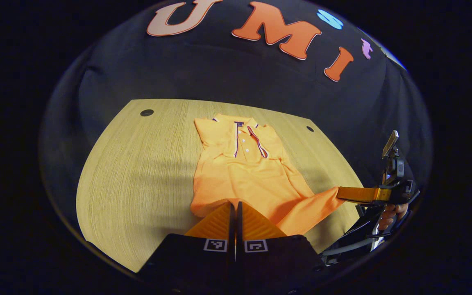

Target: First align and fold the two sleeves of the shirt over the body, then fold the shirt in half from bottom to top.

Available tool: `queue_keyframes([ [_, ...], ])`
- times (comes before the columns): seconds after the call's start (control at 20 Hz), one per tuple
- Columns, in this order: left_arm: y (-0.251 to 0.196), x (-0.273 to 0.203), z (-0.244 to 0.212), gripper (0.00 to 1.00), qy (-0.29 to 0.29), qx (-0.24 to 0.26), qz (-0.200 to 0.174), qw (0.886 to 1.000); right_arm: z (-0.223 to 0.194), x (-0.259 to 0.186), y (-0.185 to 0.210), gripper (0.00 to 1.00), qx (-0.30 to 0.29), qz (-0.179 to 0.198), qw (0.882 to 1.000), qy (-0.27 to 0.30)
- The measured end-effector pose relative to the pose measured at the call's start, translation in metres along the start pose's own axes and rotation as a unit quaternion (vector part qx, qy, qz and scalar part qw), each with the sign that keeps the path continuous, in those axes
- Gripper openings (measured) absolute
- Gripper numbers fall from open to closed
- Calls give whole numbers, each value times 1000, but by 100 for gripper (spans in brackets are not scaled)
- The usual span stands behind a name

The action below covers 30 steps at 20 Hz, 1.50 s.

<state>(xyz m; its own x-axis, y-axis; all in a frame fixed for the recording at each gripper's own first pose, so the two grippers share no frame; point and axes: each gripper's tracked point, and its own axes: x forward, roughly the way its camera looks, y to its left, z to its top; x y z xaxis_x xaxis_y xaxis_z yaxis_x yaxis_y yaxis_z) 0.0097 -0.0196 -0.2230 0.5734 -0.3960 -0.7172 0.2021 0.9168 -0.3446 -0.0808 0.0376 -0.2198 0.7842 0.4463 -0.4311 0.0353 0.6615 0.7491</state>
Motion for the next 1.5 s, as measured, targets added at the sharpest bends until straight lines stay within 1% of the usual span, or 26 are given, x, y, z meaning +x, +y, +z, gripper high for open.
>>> queue_keyframes([
  [0.3,8,15,66,1,-54,-2,-6,998,52,21,23,5,-5,14,999,-46],
  [0.45,14,23,95,1,-67,4,-8,998,78,31,30,5,-17,12,998,-66],
  [0.75,22,52,148,1,-89,31,-10,995,125,61,37,5,-41,-5,995,-87],
  [0.95,31,80,191,0,-107,48,-9,993,163,84,47,5,-57,-9,994,-94],
  [1.1,42,101,217,1,-115,43,-9,992,188,108,53,5,-70,-10,993,-96],
  [1.2,52,120,231,1,-116,49,-4,992,204,126,56,5,-77,-12,992,-98],
  [1.35,62,151,248,1,-112,58,-1,992,224,154,55,5,-95,-26,991,-96],
  [1.5,75,186,264,1,-105,59,6,993,242,185,47,5,-98,-43,990,-88],
])
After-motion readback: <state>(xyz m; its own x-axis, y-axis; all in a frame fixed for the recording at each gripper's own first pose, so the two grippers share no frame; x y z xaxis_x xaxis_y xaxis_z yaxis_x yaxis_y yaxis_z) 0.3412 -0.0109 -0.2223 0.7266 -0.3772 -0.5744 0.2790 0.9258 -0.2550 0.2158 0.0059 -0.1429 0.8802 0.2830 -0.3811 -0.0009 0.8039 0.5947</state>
